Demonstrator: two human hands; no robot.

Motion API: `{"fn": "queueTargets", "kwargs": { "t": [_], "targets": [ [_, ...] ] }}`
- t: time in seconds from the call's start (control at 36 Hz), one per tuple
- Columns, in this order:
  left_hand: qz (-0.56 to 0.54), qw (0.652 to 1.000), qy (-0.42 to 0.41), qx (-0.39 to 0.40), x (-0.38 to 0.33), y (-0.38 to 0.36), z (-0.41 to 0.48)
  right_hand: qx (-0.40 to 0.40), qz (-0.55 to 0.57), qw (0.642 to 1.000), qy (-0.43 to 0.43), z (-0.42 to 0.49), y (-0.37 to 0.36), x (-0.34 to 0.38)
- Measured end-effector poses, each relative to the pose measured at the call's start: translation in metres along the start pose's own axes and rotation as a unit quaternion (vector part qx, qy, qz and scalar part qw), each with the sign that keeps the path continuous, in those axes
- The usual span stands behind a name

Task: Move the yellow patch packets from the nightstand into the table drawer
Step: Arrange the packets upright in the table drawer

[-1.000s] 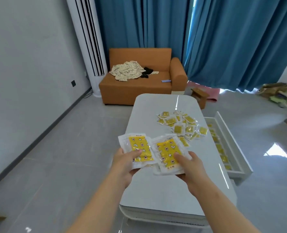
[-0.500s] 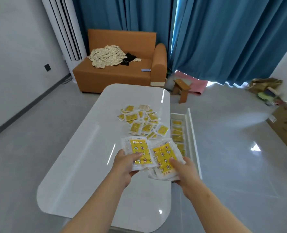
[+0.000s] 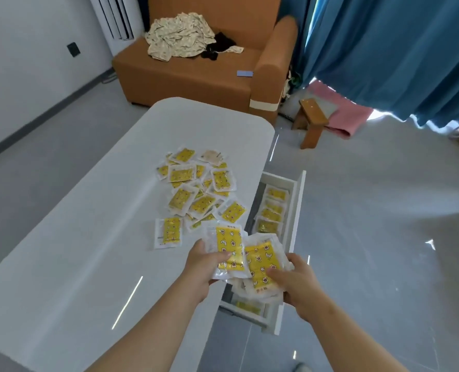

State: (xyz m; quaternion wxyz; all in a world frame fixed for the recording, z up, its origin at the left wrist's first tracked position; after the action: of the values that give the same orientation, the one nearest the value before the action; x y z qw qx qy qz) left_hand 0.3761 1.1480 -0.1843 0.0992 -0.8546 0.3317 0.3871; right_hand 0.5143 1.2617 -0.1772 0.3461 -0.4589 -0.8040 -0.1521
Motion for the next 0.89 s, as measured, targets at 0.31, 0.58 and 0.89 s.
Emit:
{"fn": "queueTargets", "kwargs": {
  "t": [0.31,0.58,0.89],
  "targets": [
    [-0.035,0.985,0.051,-0.163,0.019,-0.111,0.080,0.175,-0.193,0.961,-0.091,0.170,0.059,0.048],
    [-0.105,0.939,0.155,-0.289,0.086,-0.167,0.115,0.269,-0.305,0.902,-0.142,0.243,0.073,0.021],
    [-0.193,0.905,0.141,-0.353,0.198,-0.172,0.208,0.378,-0.447,0.809,-0.054,0.355,0.041,-0.036]
  ]
}}
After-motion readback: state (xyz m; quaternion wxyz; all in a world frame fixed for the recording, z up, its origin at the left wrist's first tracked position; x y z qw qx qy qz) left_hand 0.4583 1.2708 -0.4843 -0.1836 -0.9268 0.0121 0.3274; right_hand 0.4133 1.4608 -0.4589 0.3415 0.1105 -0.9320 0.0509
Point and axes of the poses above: each hand's wrist, its own z-axis towards the middle knuckle, its own y-axis out of the back of the hand, x = y × z, the point moved 3 cm from there along z, towards the middle knuckle, and after that the axes turned 14 degrees about z, right-handed, at the moved point
